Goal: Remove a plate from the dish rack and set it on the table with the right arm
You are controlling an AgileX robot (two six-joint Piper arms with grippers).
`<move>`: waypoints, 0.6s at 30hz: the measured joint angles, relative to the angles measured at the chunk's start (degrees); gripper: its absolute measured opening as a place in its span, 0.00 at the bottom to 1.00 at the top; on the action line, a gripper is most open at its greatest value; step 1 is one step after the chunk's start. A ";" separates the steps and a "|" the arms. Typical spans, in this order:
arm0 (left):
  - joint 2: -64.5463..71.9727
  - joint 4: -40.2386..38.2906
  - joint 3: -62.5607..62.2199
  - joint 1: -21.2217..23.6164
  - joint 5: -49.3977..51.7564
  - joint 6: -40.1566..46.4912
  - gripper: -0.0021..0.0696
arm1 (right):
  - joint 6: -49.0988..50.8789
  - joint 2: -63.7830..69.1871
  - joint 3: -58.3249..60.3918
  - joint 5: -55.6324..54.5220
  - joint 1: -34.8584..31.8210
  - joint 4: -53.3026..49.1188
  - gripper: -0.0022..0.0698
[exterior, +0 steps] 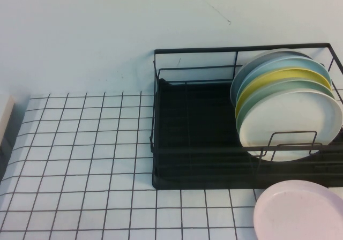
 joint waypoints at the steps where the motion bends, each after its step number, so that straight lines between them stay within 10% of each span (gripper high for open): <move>1: 0.00 0.00 0.00 0.00 0.00 0.00 0.02 | 0.00 -2.15 2.74 -0.11 0.00 0.25 0.03; 18: 0.00 0.00 0.00 0.00 0.00 0.00 0.02 | 1.52 -11.09 20.38 4.35 0.00 6.81 0.03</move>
